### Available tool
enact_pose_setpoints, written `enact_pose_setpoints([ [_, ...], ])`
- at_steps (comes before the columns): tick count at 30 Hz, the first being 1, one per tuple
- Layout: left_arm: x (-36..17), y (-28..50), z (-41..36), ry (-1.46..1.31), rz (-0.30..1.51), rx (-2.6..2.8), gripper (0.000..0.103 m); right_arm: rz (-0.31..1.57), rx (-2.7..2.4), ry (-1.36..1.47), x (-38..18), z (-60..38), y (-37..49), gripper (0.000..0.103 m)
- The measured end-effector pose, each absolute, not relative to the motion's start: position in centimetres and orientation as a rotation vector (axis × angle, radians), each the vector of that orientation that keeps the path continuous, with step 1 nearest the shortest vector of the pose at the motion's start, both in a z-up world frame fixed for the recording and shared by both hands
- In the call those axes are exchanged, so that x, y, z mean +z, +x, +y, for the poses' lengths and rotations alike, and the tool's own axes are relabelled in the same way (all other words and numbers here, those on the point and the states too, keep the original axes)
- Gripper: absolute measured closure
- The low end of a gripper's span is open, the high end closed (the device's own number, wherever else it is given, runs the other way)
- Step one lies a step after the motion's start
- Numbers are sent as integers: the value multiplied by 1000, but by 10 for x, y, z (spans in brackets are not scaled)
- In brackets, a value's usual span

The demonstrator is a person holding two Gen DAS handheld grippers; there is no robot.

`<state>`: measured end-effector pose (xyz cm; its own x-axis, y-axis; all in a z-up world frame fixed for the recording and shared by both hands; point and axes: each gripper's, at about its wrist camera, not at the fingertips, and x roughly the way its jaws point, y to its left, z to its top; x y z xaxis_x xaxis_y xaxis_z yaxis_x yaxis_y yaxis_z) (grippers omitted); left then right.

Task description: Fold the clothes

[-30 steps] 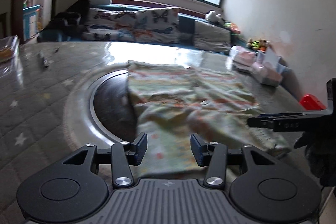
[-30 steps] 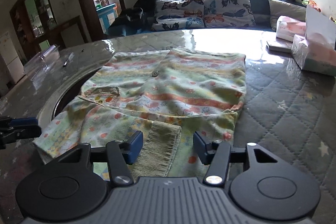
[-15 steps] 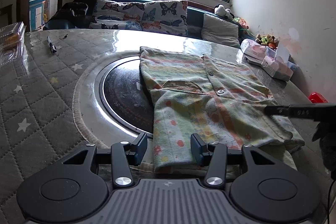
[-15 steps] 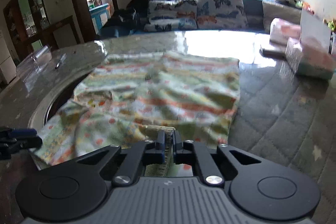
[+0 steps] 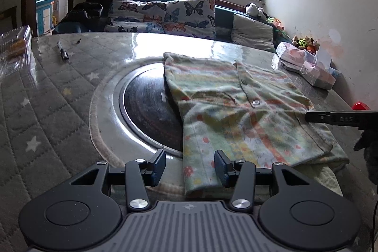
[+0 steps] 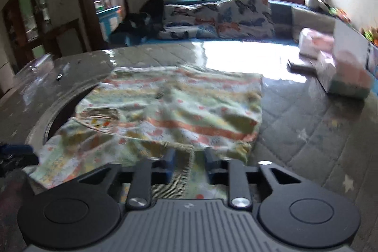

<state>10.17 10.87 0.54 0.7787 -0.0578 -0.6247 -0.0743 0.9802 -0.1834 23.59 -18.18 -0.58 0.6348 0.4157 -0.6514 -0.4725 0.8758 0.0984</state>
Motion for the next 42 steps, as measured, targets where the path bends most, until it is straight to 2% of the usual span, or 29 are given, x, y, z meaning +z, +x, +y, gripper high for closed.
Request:
enact_pose_setpoints([
  [1, 8, 103, 108, -200, 673, 8, 52, 707, 530, -100, -1, -179, 232, 55],
  [2, 11, 105, 106, -198, 665, 4, 51, 697, 535, -109, 1, -178, 230, 53],
  [6, 21, 115, 90, -179, 642, -28, 45, 689, 577, -141, 0, -168, 223, 53],
  [12, 21, 130, 54, -124, 639, -111, 44, 700, 630, -180, -8, -159, 211, 52],
  [17, 9, 138, 31, -65, 674, -163, 43, 710, 651, -241, -16, -161, 198, 46],
  [25, -4, 124, 30, -5, 699, -161, 34, 717, 645, -262, -20, -179, 181, 43],
  [30, 5, 108, 35, -19, 699, -144, 33, 712, 644, -273, -15, -189, 171, 41],
  [32, 11, 101, 39, -49, 707, -137, 28, 704, 642, -280, -12, -193, 166, 36],
  [33, 14, 97, 40, -66, 712, -131, 23, 700, 641, -283, -10, -195, 164, 36],
  [34, 17, 93, 42, -82, 715, -128, 18, 696, 642, -291, -8, -197, 161, 32],
  [35, 20, 88, 43, -96, 719, -129, 17, 694, 643, -298, -7, -198, 159, 22],
  [36, 22, 84, 43, -108, 724, -131, 17, 687, 644, -311, -6, -200, 155, 19],
  [42, 24, 66, 39, -167, 773, -149, 18, 659, 652, -387, -7, -208, 136, 17],
])
